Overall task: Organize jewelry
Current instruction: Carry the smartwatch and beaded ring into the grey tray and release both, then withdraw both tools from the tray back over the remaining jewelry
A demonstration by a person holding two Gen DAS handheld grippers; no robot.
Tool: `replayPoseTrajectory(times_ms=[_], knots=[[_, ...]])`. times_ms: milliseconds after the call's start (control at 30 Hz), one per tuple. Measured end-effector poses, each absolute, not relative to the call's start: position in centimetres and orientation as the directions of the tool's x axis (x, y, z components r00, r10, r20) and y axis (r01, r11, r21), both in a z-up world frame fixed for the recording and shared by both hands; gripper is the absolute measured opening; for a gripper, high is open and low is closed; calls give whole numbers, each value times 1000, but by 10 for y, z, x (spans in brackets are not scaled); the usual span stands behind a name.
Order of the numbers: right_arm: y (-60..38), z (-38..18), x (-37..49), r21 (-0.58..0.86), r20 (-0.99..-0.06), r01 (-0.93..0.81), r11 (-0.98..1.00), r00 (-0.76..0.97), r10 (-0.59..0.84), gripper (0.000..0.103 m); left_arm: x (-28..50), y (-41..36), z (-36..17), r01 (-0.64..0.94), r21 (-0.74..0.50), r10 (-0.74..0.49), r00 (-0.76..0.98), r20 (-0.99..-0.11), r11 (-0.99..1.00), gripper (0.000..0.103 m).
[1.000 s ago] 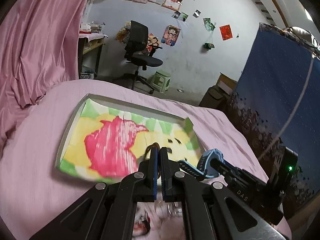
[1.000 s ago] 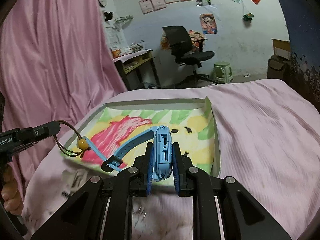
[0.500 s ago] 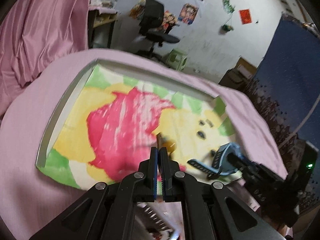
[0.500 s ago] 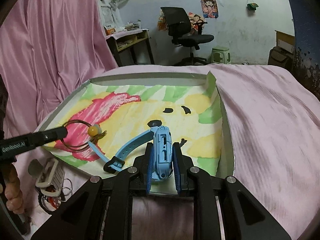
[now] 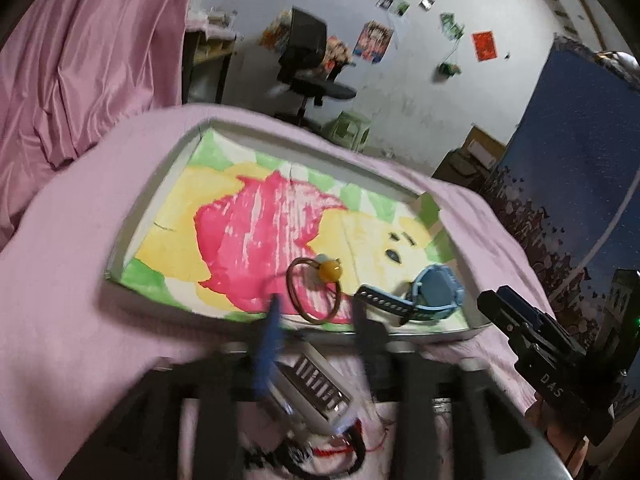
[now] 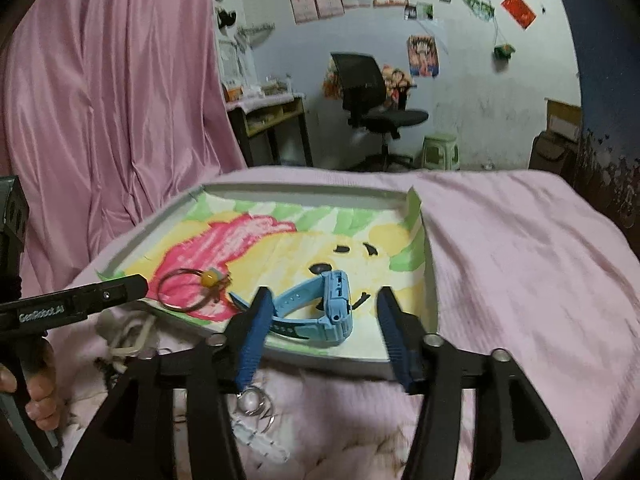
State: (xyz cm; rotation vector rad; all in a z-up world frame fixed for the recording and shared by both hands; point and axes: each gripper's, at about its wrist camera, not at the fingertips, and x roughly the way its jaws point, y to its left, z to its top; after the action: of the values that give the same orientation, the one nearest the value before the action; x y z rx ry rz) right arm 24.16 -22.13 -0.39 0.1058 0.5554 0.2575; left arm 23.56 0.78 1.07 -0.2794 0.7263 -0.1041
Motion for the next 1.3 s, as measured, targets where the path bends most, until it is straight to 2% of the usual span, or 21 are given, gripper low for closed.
replayPoseTrajectory(times_ms=[33, 200, 233, 267, 300, 400, 500, 700, 933, 1300], knots=[[-223, 0, 235, 170, -489, -214, 962, 829, 271, 56, 232, 8, 13, -9, -279, -176, 757, -630, 960, 69], [-228, 17, 201, 169, -379, -231, 958, 882, 280, 77, 202, 4, 28, 12, -239, -147, 818, -556, 971, 70], [-229, 19, 195, 173, -357, -238, 956, 889, 286, 80, 195, 4, 30, 12, -225, -135, 830, -541, 974, 74], [-229, 21, 188, 176, -341, -243, 954, 894, 291, 86, 187, 4, 33, 11, -212, -122, 845, -520, 977, 81], [-229, 23, 180, 177, -323, -248, 953, 900, 294, 91, 180, 5, 35, 7, -206, -112, 857, -504, 979, 84], [-226, 26, 162, 163, -289, -270, 949, 907, 307, 94, 153, 8, 41, -4, -183, -78, 895, -439, 983, 92], [-220, 26, 146, 134, -277, -285, 949, 909, 312, 99, 132, 10, 43, -3, -167, -66, 911, -406, 986, 96], [-217, 24, 121, 109, -273, -305, 946, 906, 324, 100, 100, 13, 42, -1, -152, -56, 927, -370, 988, 102], [-219, 13, 116, 99, -335, -306, 947, 886, 321, 100, 84, 20, 30, 0, -157, -63, 917, -395, 988, 103], [-220, -5, 139, 131, -468, -319, 939, 815, 342, 100, 111, 35, 7, -3, -214, -122, 812, -571, 977, 102]])
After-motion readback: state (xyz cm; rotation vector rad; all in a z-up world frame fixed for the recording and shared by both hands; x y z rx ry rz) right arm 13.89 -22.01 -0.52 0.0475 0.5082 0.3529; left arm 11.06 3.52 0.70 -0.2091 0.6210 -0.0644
